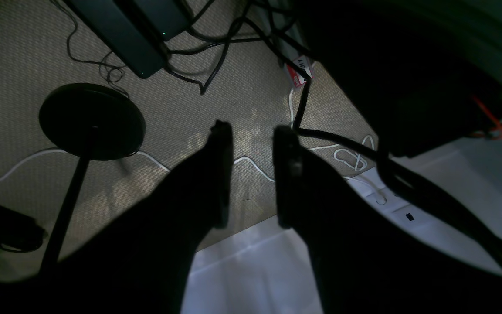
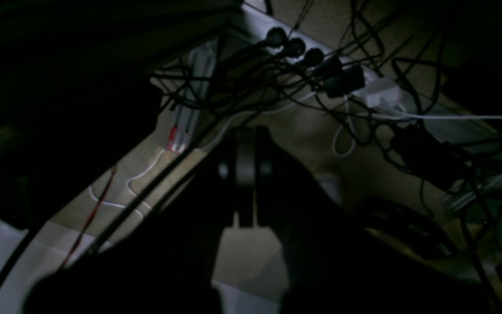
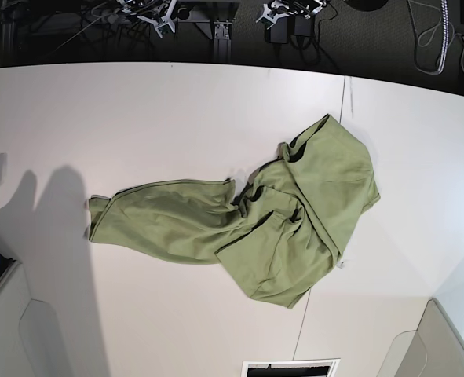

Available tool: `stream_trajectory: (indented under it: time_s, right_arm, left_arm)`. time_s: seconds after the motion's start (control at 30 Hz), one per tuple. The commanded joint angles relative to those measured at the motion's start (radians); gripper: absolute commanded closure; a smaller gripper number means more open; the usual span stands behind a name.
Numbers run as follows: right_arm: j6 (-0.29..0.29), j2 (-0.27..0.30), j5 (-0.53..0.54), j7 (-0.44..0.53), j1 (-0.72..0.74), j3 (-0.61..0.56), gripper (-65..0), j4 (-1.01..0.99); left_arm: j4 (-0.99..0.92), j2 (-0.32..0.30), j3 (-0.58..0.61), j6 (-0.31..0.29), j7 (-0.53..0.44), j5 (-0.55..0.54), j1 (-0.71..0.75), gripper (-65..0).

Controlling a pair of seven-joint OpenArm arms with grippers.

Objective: Layout the t-shirt on the table in an organized manner, then fold the t-shirt properly

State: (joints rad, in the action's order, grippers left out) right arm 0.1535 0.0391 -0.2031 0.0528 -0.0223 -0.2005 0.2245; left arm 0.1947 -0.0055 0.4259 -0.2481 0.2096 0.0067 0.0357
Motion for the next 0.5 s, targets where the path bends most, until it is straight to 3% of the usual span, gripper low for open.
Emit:
stream_trajectory:
  time_s: [0.0,0.27,0.47]
  right_arm:
    - [0.008,0.005,0.001,0.013,-0.003,0.002,0.0,0.006]
    - [0.008,0.005,0.001,0.013,-0.016,0.002,0.0,0.01]
    - [0.008,0.028,0.002,0.013,-0.116,0.002,0.0,0.117]
  left_arm:
    - [0.005,0.006,-0.001,-0.01,0.0,-0.003,0.002,-19.1]
    - [0.042,0.005,-0.001,-0.01,-0.017,-0.002,0.052,-19.1]
    - [0.174,0.002,-0.001,-0.01,-0.06,0.046,0.171,-19.1]
